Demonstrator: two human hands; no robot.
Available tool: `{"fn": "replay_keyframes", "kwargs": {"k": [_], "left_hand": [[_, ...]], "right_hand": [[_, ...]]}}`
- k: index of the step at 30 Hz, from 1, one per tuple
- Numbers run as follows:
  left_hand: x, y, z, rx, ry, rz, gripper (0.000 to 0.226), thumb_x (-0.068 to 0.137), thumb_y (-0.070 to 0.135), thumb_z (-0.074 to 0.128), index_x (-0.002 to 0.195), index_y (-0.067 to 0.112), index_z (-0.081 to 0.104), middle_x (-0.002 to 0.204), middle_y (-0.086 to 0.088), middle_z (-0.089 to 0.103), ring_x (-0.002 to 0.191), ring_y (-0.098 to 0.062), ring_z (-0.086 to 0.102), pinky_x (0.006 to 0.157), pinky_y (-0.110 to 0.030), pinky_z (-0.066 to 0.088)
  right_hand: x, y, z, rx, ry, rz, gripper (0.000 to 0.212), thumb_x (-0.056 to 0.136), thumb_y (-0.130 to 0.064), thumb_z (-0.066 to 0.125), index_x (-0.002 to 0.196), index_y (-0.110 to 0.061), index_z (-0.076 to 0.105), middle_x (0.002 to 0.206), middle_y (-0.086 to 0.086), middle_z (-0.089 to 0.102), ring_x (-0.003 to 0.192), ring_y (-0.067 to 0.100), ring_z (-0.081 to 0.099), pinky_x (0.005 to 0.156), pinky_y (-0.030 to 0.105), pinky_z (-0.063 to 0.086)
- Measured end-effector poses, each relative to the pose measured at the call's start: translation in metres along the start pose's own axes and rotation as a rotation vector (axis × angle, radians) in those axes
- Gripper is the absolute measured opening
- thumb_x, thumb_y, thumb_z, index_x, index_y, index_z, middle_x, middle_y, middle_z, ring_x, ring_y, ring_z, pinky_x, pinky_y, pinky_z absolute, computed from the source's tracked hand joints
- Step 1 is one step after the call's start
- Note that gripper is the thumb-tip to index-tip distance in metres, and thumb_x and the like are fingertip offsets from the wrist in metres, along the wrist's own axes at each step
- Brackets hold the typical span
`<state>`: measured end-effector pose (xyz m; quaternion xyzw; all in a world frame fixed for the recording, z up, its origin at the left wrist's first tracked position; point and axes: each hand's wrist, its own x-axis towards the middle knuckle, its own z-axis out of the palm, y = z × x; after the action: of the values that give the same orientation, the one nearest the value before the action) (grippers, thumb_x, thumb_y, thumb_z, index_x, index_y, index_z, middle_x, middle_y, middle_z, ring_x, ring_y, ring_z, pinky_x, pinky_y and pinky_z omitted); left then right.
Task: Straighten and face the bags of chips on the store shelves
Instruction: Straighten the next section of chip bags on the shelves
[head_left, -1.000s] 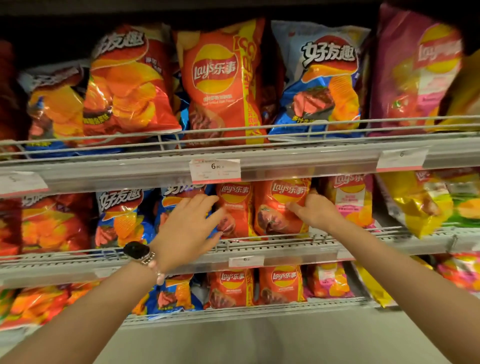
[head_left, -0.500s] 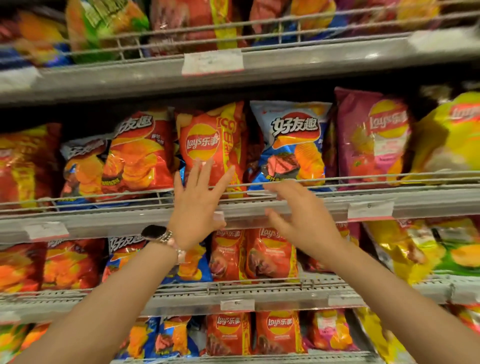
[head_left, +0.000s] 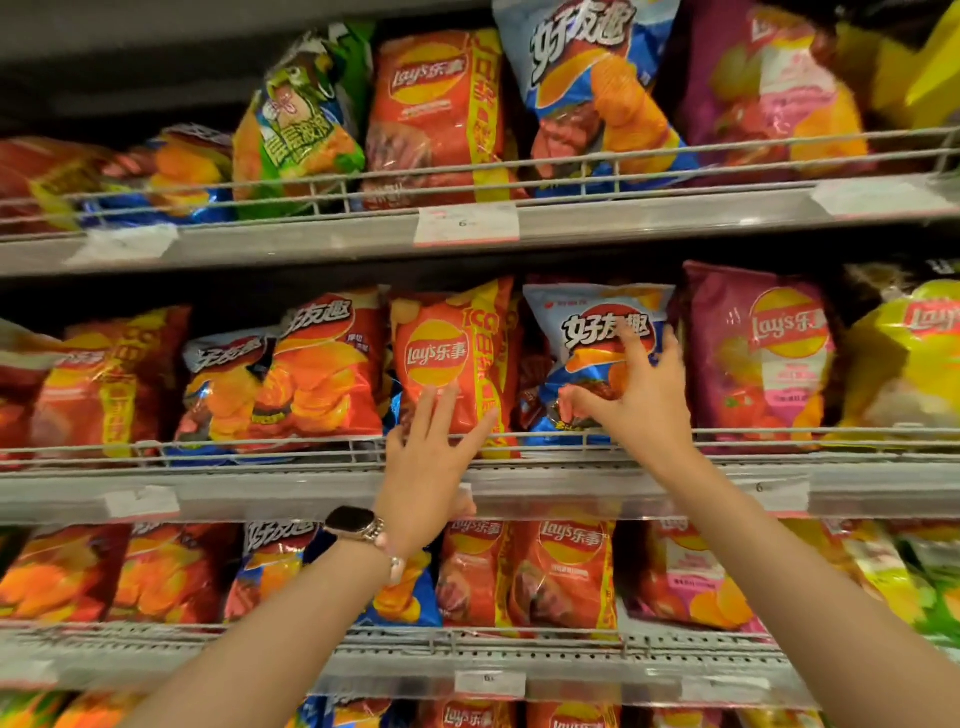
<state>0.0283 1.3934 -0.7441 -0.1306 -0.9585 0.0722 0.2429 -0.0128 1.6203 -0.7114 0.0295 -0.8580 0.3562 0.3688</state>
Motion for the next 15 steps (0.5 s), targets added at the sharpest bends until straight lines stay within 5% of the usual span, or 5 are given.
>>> {"fn": "replay_keyframes", "kwargs": {"k": [15], "left_hand": [[0.003,-0.007,0.001,-0.044,0.0,0.039,0.1,0.084,0.036,0.069,0.151,0.038,-0.005,0.158,-0.008,-0.022,0.146,-0.032,-0.018,0.114,-0.057,0.018]], "right_hand": [[0.014,-0.019,-0.016,0.171,0.146,-0.014,0.082,0.072,-0.042,0.078,0.141,-0.028,0.036,0.137,0.003,0.05,0.121,0.025,0.051,0.1,0.043,0.043]]}}
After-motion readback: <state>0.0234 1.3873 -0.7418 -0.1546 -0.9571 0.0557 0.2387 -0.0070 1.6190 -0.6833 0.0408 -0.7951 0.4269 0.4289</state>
